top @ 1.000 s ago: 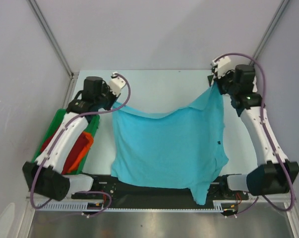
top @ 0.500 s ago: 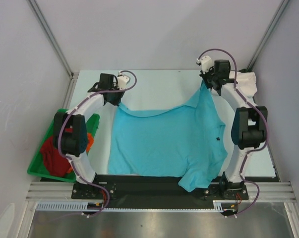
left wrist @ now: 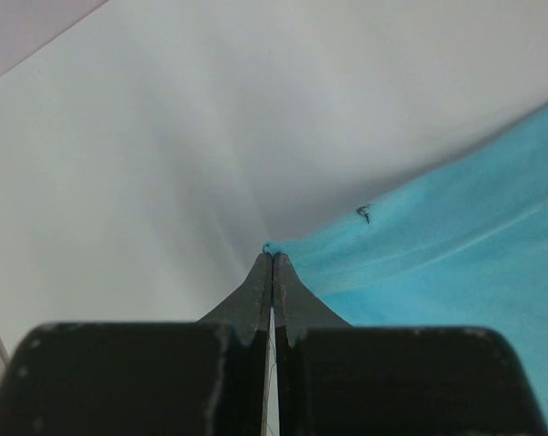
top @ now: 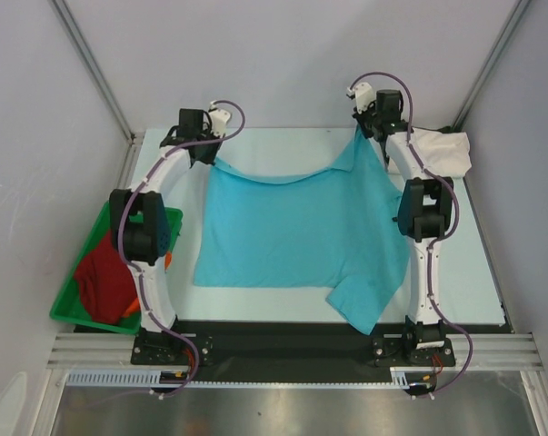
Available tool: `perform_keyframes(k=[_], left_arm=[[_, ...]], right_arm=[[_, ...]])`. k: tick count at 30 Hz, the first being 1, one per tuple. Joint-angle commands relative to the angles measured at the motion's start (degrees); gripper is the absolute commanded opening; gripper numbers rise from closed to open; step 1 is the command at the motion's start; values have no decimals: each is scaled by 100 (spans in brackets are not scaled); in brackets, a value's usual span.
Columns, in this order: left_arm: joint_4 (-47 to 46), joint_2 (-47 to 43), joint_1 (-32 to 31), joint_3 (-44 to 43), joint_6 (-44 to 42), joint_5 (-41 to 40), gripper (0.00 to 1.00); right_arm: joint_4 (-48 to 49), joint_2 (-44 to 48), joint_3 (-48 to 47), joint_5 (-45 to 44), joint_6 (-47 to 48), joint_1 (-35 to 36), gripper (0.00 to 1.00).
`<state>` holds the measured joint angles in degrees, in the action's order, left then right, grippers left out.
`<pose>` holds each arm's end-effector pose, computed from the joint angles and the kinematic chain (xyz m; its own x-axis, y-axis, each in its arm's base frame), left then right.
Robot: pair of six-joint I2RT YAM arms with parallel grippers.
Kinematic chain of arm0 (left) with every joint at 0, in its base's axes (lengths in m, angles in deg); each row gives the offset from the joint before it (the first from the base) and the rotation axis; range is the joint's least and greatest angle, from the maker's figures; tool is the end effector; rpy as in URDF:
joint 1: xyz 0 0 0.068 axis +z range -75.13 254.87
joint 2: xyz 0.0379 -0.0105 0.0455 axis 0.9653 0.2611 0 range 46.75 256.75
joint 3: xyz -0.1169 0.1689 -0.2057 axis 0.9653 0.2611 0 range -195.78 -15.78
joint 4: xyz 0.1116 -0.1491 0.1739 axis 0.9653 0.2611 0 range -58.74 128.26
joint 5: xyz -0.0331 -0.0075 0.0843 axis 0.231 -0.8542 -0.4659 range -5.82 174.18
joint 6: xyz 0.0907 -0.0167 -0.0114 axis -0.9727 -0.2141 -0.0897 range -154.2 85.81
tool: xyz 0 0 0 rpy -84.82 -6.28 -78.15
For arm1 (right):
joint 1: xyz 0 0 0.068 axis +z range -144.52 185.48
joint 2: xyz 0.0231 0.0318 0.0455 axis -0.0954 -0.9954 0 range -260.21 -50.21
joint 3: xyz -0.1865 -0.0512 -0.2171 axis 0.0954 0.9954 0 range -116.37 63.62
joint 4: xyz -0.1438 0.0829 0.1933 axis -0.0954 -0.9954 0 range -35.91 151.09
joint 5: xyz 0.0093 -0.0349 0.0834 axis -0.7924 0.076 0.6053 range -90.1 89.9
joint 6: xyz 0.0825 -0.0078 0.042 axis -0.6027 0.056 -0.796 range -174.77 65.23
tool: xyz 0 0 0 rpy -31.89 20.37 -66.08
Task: Fold and stack the t-shirts
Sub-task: Flatten the tshirt out
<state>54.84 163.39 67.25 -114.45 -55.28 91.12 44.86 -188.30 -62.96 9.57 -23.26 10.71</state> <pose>0.5032 -0.0774 0.2456 -0.5338 0.4316 -0.7272 0.4429 0.8753 0.1944 0.6098 0.0700 0.2408 -0.2707 -0.5421 -0.7955 -0.4451 0.8032 -0.3959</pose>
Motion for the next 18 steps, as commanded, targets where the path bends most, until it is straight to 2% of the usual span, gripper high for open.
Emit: perform_keyframes(k=[1, 14, 18], left_arm=[[16, 244, 23, -468, -81, -175, 0], [24, 702, 76, -1347, 16, -333, 0], [-55, 676, 111, -1383, 43, -430, 0]], right_arm=[[-12, -307, -586, -97, -48, 39, 0], [173, -158, -508, -273, -171, -119, 0], [208, -140, -534, -290, -162, -110, 0]])
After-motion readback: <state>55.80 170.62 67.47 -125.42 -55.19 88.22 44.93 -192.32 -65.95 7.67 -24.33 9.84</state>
